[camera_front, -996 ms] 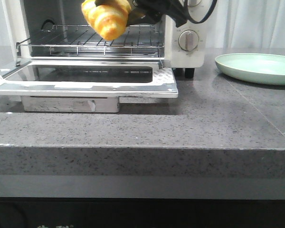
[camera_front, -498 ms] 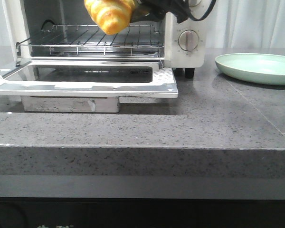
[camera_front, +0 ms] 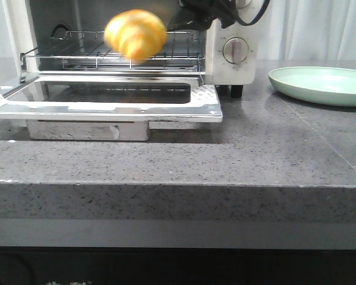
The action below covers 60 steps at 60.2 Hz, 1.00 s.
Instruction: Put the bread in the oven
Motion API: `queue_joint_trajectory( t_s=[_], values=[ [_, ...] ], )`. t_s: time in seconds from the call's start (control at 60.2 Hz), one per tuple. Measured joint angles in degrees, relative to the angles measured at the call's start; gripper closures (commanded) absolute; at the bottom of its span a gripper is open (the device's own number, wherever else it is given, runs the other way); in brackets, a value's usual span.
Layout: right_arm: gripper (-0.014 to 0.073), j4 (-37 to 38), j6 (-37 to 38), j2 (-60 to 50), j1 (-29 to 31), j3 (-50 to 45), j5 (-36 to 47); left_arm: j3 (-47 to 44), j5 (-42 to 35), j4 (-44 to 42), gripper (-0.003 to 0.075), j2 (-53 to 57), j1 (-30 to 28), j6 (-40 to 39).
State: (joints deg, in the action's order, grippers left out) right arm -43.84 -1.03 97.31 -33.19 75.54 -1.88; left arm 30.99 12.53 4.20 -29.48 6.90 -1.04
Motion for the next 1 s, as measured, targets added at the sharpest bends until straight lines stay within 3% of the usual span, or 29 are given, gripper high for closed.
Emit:
queue_joint_trajectory(
  t_s=[0.332, 0.415, 0.564, 0.863, 0.996],
  values=[
    [-0.0030, 0.0, 0.0, 0.0, 0.0, 0.0, -1.7, 0.0, 0.0, 0.0, 0.0741, 0.0, 0.0, 0.0],
    [0.0008, 0.0, 0.0, -0.3, 0.0, 0.0, -2.3, 0.0, 0.0, 0.0, 0.0741, 0.0, 0.0, 0.0],
    [0.0165, 0.0, 0.0, -2.0, 0.0, -0.5, -2.5, 0.0, 0.0, 0.0, 0.0741, 0.0, 0.0, 0.0],
    [0.0643, 0.0, -0.7, -8.9, 0.0, -9.4, 1.9, 0.0, 0.0, 0.0, 0.0741, 0.0, 0.0, 0.0],
    [0.0656, 0.0, -4.8, -14.5, 0.4, -14.6, 4.0, 0.0, 0.0, 0.0, 0.0741, 0.0, 0.0, 0.0]
  ],
)
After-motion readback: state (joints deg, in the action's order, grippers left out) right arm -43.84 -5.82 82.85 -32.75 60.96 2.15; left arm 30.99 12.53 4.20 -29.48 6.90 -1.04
